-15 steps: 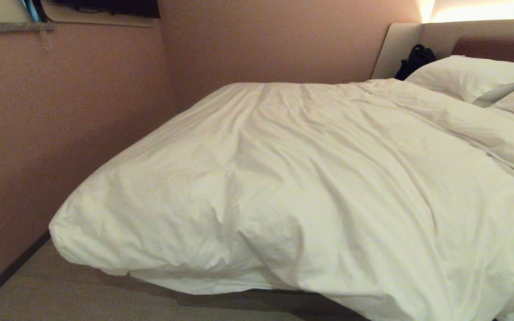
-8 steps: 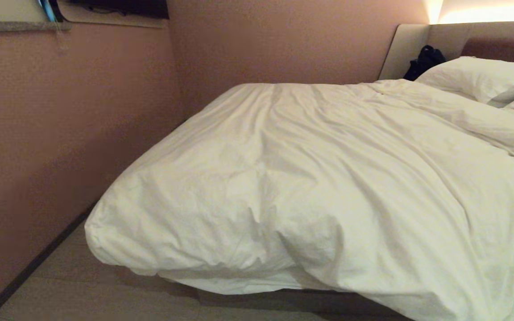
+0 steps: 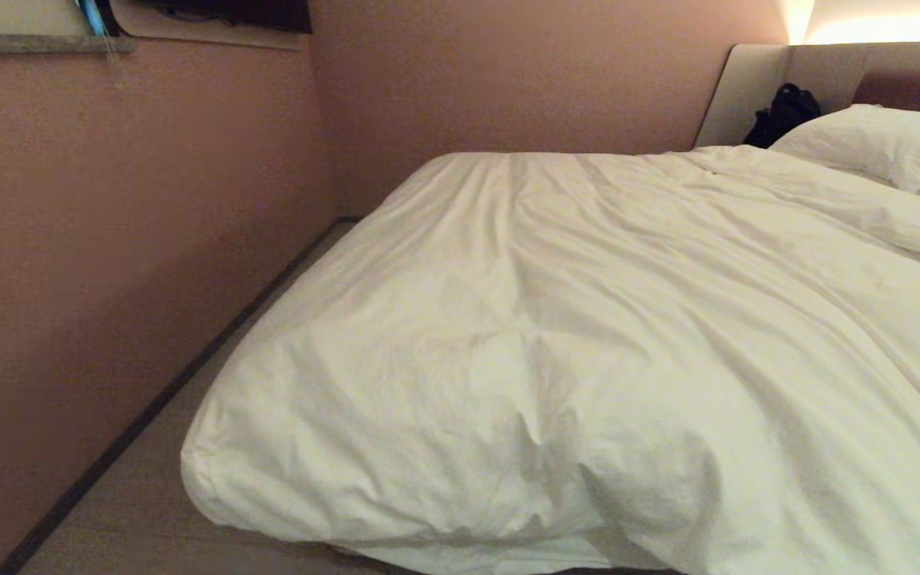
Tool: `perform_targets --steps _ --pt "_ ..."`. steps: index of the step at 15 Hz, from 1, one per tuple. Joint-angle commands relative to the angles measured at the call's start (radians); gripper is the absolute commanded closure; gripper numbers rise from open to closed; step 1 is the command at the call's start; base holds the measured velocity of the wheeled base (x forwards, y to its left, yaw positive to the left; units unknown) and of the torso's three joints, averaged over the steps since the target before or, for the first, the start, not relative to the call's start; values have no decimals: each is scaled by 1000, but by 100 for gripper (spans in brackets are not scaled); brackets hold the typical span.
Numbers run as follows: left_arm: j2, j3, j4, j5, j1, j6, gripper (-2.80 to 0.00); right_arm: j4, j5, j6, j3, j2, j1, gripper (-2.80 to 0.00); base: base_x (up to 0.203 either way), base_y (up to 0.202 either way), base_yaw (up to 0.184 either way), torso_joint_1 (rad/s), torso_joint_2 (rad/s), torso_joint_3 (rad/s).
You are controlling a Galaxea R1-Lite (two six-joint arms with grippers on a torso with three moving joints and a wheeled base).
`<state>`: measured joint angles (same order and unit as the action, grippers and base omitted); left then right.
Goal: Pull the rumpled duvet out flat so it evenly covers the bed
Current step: Flatten the corners of the folded blanket
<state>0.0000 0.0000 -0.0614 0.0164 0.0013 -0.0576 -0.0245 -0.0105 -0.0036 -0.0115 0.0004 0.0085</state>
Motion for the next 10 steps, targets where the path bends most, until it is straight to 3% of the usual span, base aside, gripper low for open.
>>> perform_targets --steps 1,3,5,10 --pt "0 0 0 0 0 -1 0 0 0 -1 0 0 -1 0 195 194 0 2 4 4" --pt "0 0 0 0 -1 -1 0 0 0 -1 -1 0 -1 0 189 196 -2 2 3 -2" --pt "0 0 0 0 -1 -2 0 0 0 -1 -1 0 -1 0 66 133 5 5 0 -2" --pt "0 0 0 0 -1 -2 0 0 0 -1 1 0 -1 0 0 0 0 0 0 0"
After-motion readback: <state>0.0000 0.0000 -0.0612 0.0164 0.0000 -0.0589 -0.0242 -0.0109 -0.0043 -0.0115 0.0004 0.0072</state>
